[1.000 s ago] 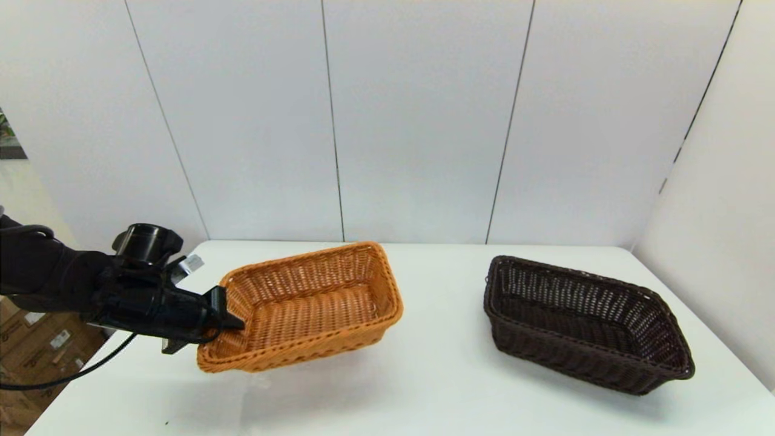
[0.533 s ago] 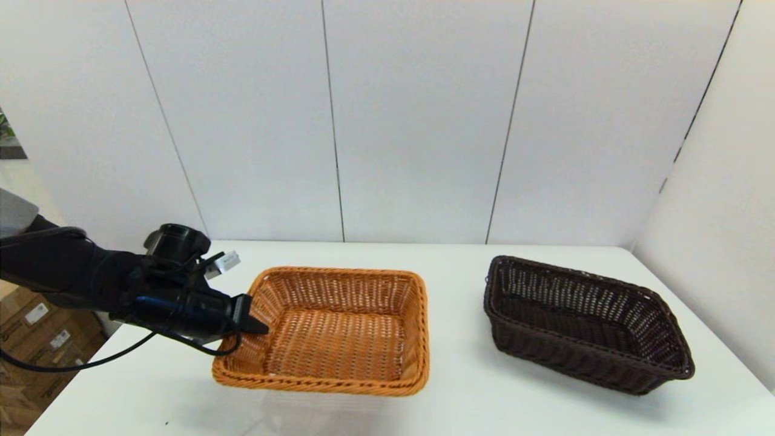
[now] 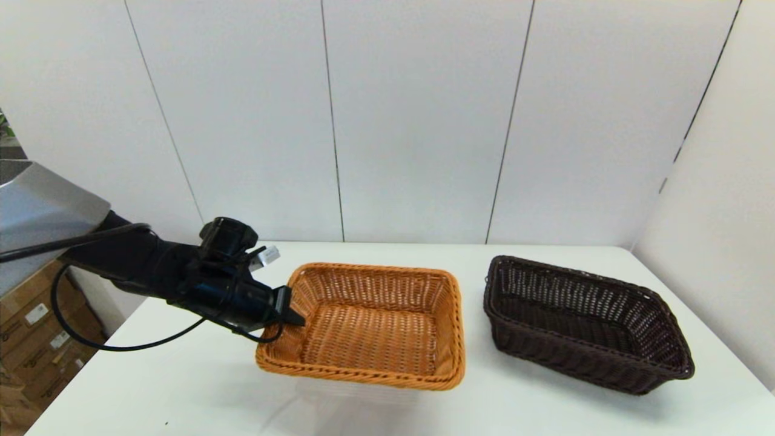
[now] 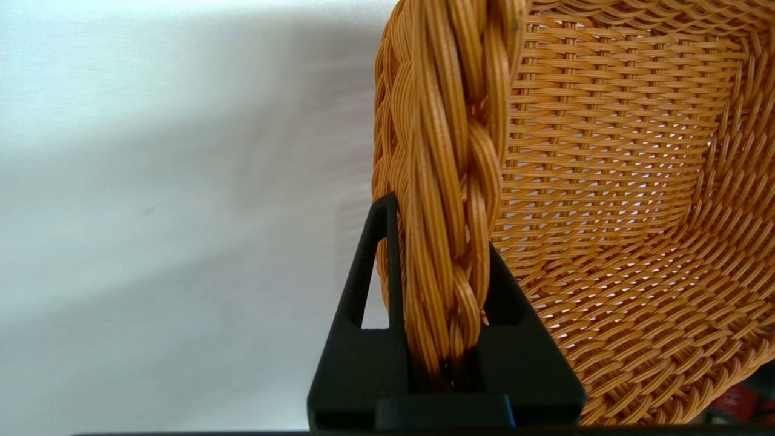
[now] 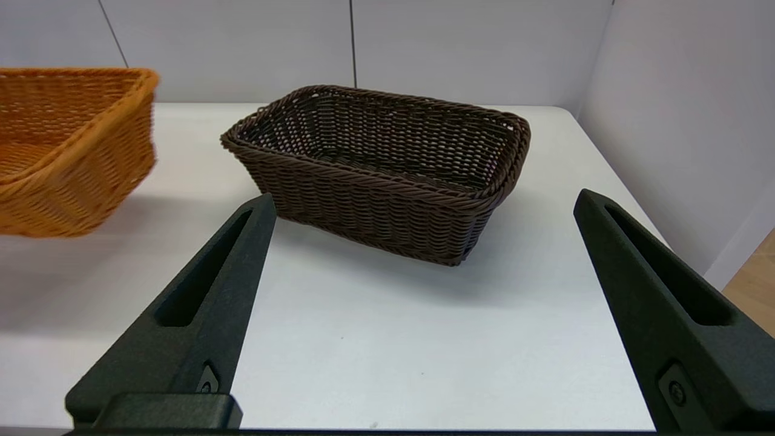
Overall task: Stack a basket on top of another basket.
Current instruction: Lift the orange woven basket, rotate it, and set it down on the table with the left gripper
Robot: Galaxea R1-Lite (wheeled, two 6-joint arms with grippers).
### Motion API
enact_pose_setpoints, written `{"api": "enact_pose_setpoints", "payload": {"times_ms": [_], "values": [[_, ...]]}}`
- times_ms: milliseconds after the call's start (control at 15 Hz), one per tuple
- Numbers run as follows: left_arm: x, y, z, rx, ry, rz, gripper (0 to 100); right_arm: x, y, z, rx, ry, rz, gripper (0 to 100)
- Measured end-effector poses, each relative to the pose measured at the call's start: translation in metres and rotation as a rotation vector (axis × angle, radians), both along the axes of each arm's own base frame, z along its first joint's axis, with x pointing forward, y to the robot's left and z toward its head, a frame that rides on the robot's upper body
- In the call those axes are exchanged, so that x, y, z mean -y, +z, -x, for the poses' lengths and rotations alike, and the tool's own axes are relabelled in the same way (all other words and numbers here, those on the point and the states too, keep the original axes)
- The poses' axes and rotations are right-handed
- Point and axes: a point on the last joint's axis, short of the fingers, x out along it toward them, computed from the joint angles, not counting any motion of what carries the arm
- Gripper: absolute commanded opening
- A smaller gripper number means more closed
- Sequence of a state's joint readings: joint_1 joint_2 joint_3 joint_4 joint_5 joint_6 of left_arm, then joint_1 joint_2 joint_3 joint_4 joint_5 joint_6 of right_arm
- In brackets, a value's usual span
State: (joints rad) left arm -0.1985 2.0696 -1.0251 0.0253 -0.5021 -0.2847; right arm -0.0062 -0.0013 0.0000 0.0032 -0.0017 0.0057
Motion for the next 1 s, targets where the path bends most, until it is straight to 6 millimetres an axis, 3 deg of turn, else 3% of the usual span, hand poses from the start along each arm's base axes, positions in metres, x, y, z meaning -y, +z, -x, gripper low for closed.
{"api": "enact_pose_setpoints", "payload": {"times_ms": [267,1000], "values": [[0.008,-0.014,-0.006,-0.05,0.072,-0.058,0,0.0,0.0,0.0,0.0,0.0,0.0,100],[0.02,-0.017,-0.005,-0.078,0.111,-0.078,0,0.0,0.0,0.0,0.0,0.0,0.0,100]]}}
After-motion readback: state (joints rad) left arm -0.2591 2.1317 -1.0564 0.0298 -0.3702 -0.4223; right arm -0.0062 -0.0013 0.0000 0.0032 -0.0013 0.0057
